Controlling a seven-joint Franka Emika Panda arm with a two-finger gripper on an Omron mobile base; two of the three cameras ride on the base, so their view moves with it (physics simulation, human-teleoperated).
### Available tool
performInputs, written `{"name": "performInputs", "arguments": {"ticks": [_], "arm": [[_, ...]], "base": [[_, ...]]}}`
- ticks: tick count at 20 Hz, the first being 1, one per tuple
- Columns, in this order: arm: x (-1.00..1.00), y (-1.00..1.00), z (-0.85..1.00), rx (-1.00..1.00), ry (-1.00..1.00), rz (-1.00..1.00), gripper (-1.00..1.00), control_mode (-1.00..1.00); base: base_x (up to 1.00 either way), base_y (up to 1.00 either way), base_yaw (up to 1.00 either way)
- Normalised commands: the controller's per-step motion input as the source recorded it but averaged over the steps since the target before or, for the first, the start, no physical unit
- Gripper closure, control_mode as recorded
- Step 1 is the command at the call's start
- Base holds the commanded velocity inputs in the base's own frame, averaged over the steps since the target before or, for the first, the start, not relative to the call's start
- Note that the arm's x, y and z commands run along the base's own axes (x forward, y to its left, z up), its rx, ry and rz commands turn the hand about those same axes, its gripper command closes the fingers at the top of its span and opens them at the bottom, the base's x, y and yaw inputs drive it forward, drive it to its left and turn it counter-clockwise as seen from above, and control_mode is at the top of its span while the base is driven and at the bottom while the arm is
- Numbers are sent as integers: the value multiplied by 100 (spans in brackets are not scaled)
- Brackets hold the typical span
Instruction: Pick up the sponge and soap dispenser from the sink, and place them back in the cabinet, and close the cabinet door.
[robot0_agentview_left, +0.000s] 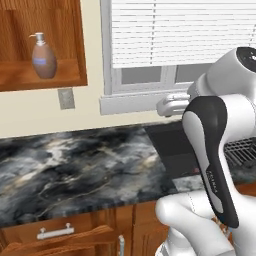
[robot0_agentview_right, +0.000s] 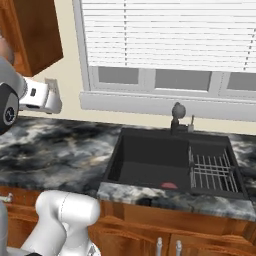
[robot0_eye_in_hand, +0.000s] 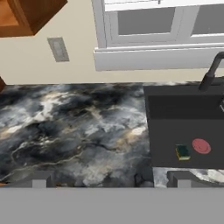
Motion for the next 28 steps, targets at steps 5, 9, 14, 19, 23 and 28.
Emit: {"name": "performInputs", "arguments": {"ticks": [5, 9, 14, 19, 23, 28], "arm": [[0, 0, 0, 0, 0, 0, -100, 100], [0, 0, 0, 0, 0, 0, -100, 100], [0, 0, 0, 0, 0, 0, -100, 100], [0, 0, 0, 0, 0, 0, -100, 100], [0, 0, 0, 0, 0, 0, -100, 100], [0, 0, 0, 0, 0, 0, -100, 100]], "base": [[0, -73, 0], [0, -72, 0], [1, -59, 1], [5, -51, 3], [8, -49, 1], [12, -22, 0]]}}
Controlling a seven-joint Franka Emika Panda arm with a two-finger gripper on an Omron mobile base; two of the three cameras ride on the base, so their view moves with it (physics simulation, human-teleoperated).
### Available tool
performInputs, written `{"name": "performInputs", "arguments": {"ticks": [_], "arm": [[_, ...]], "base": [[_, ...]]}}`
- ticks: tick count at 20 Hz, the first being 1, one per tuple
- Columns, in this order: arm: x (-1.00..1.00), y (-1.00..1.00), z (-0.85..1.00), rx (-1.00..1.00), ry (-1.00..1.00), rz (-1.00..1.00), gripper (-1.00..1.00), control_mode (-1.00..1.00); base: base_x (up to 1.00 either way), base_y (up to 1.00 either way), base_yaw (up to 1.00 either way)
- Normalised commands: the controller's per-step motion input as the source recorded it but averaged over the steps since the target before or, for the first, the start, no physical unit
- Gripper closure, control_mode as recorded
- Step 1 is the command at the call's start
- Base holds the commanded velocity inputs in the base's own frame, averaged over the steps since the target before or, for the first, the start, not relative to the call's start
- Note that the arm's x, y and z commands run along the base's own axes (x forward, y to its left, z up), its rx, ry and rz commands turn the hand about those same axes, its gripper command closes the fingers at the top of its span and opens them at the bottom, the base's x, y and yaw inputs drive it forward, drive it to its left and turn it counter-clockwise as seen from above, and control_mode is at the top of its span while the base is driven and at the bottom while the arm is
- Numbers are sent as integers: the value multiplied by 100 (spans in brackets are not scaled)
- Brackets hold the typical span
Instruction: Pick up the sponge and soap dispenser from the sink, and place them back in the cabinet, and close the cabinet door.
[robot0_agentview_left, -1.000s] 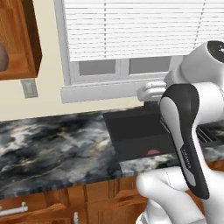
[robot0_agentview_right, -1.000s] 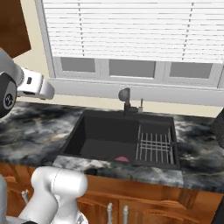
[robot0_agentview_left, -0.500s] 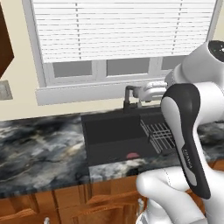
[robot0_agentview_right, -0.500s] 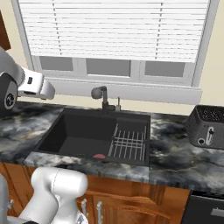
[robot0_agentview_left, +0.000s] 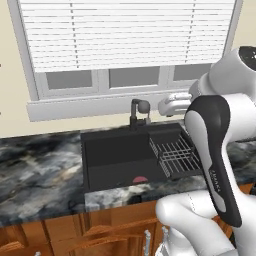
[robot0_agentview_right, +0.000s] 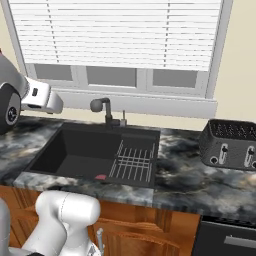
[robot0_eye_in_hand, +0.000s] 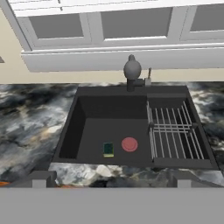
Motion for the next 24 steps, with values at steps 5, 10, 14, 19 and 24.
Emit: {"name": "performInputs", "arguments": {"ticks": [5, 10, 14, 19, 24], "arm": [[0, 0, 0, 0, 0, 0, -100, 100], [0, 0, 0, 0, 0, 0, -100, 100], [0, 0, 0, 0, 0, 0, -100, 100], [0, 0, 0, 0, 1, 0, -100, -100], [0, 0, -6, 0, 10, 0, -100, -100]], "base": [[33, 0, 0], [49, -4, 0], [35, -2, 0], [7, 0, 0], [0, 0, 0]]}}
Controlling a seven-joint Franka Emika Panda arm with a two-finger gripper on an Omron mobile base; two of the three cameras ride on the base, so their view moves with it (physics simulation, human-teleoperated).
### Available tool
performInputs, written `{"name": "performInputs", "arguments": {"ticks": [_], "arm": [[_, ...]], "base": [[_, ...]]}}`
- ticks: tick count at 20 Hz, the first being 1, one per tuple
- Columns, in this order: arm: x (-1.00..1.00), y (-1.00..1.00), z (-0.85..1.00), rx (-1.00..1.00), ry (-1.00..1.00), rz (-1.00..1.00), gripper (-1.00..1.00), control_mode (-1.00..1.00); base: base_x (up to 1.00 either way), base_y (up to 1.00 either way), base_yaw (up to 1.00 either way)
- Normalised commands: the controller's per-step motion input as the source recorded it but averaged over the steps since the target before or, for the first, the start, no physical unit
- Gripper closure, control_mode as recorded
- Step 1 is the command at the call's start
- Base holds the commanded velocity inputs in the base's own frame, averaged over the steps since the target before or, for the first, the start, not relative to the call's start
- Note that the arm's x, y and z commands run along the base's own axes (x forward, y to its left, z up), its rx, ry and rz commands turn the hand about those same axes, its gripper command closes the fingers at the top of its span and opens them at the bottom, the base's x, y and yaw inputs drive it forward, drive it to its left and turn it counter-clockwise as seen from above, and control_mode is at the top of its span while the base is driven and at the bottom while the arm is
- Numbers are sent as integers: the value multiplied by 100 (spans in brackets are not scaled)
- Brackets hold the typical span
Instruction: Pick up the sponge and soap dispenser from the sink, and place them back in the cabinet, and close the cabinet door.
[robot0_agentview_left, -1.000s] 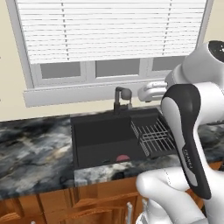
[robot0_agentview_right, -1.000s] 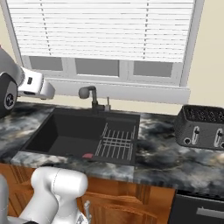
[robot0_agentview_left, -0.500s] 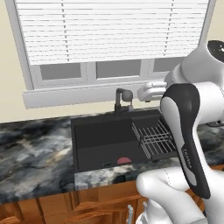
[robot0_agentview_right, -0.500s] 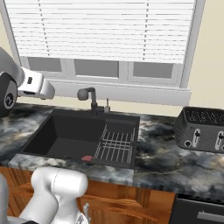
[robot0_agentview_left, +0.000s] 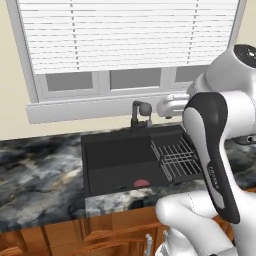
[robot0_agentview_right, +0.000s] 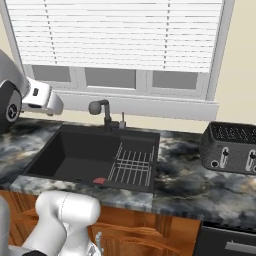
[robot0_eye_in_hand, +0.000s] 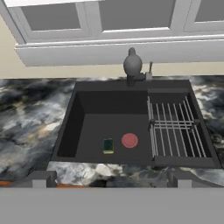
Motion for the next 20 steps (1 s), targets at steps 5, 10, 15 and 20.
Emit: {"name": "performInputs", "arguments": {"ticks": [5, 10, 15, 20], "arm": [[0, -1, -22, 0, 11, 0, -100, -100], [7, 0, -24, 0, 13, 0, -100, -100], [5, -3, -18, 0, 13, 0, -100, -100], [8, -1, -26, 0, 10, 0, -100, -100]], "base": [[0, 0, 0], [0, 0, 0], [0, 0, 0], [0, 0, 0]]}}
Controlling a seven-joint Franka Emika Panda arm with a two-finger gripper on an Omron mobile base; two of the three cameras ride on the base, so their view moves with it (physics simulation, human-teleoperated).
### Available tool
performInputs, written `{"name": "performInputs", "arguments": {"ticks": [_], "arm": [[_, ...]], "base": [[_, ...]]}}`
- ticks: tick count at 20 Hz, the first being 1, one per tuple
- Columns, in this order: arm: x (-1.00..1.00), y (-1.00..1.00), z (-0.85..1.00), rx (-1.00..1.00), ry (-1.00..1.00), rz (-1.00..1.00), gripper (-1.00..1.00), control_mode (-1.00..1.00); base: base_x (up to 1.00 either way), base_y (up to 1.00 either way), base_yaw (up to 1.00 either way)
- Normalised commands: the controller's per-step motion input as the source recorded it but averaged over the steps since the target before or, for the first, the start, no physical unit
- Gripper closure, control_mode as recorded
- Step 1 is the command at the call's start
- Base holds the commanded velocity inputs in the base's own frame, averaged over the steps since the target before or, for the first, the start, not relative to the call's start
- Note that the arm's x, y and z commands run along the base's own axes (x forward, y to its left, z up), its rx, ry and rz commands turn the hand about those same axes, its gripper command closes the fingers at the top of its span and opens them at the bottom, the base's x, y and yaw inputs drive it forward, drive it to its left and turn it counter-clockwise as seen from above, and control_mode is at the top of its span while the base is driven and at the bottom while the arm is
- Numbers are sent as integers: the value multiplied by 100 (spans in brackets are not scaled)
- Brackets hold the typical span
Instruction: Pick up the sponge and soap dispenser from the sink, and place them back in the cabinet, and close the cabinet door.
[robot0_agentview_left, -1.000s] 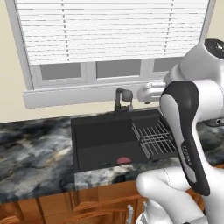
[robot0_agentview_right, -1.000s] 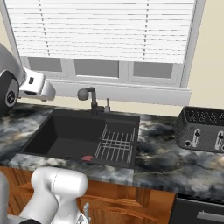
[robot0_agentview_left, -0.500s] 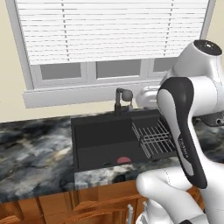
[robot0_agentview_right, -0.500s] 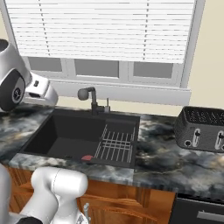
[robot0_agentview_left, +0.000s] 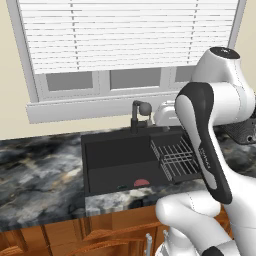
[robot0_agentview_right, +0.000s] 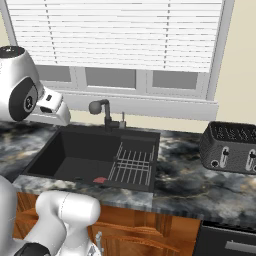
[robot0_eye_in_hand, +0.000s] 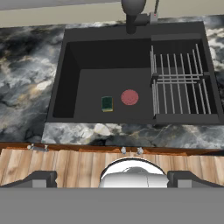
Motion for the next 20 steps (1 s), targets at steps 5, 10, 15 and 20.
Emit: {"name": "performInputs", "arguments": {"ticks": [5, 10, 15, 20], "arm": [[0, 0, -40, 0, 0, 0, -100, -100], [4, 0, -45, 0, 0, 0, -100, -100], [5, 0, -40, 0, 0, 0, -100, -100], [17, 0, -28, 0, 0, 0, -100, -100]], "base": [[0, 0, 0], [0, 0, 0], [0, 0, 0], [0, 0, 0]]}}
